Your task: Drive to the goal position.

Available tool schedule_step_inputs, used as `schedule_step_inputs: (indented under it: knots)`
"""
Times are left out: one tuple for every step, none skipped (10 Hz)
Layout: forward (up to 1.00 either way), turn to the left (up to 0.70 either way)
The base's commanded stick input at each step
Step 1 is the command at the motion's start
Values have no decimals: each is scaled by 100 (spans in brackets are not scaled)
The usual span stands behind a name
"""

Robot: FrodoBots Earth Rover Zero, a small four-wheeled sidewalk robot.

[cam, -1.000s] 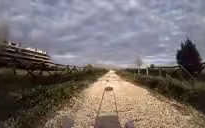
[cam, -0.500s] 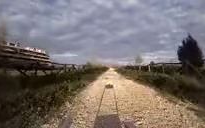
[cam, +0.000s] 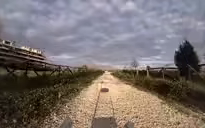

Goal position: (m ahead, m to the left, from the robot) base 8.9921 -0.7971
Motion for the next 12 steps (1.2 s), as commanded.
schedule_step_inputs:
  knots:
    - [70,0]
    - [70,0]
    - [70,0]
    - [70,0]
    - [70,0]
    - [70,0]
    - [70,0]
    - [70,0]
    - [70,0]
    - [70,0]
    - [70,0]
    - [70,0]
